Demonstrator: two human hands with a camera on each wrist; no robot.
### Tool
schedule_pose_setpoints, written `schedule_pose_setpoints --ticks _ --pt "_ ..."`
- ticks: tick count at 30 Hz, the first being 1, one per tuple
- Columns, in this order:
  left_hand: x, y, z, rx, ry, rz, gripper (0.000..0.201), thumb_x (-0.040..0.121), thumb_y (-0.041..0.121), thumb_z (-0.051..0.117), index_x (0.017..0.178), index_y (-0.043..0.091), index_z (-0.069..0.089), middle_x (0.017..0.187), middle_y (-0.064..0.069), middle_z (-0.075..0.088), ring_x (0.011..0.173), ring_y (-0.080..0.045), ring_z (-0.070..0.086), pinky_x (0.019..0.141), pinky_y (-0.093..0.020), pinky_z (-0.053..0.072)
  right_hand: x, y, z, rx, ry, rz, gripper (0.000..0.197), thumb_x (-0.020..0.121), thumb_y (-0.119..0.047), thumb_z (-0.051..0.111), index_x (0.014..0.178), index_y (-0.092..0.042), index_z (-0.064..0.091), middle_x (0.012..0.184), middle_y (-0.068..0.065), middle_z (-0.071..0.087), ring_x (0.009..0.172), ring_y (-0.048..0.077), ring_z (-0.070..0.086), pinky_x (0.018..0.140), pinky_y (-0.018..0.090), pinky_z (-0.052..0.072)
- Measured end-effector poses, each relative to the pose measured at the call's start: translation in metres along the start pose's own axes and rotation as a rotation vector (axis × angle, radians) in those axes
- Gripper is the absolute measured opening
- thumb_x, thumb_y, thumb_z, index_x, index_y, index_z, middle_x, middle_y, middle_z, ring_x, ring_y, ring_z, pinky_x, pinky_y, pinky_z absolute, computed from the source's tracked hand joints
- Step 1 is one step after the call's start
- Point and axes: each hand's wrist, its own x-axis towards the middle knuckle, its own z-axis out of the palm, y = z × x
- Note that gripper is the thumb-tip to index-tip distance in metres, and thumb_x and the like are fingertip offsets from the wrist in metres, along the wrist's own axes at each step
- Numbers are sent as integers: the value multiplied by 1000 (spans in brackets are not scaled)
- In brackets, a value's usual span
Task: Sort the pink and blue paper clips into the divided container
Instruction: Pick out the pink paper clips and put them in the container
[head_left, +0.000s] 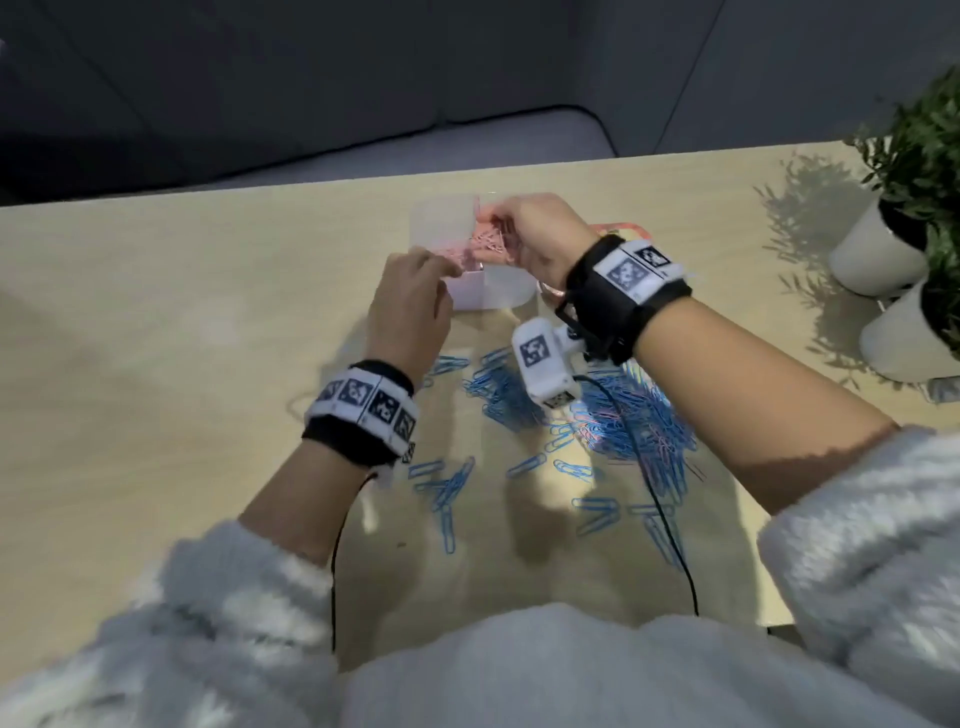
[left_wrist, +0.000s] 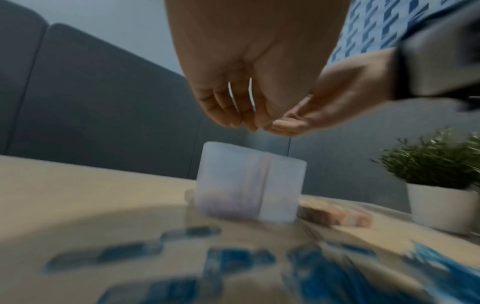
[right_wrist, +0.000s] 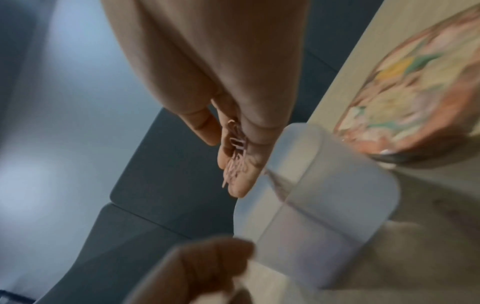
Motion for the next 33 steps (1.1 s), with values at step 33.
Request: schedule_pose_setpoints --ticks 33 --pt "-120 1 35 117 -525 7 29 81 37 45 92 18 63 118 -4 60 121 -30 49 95 -45 45 -66 151 -52 -1318 89 -279 26 80 -33 64 96 -12 64 98 10 64 102 29 51 84 36 42"
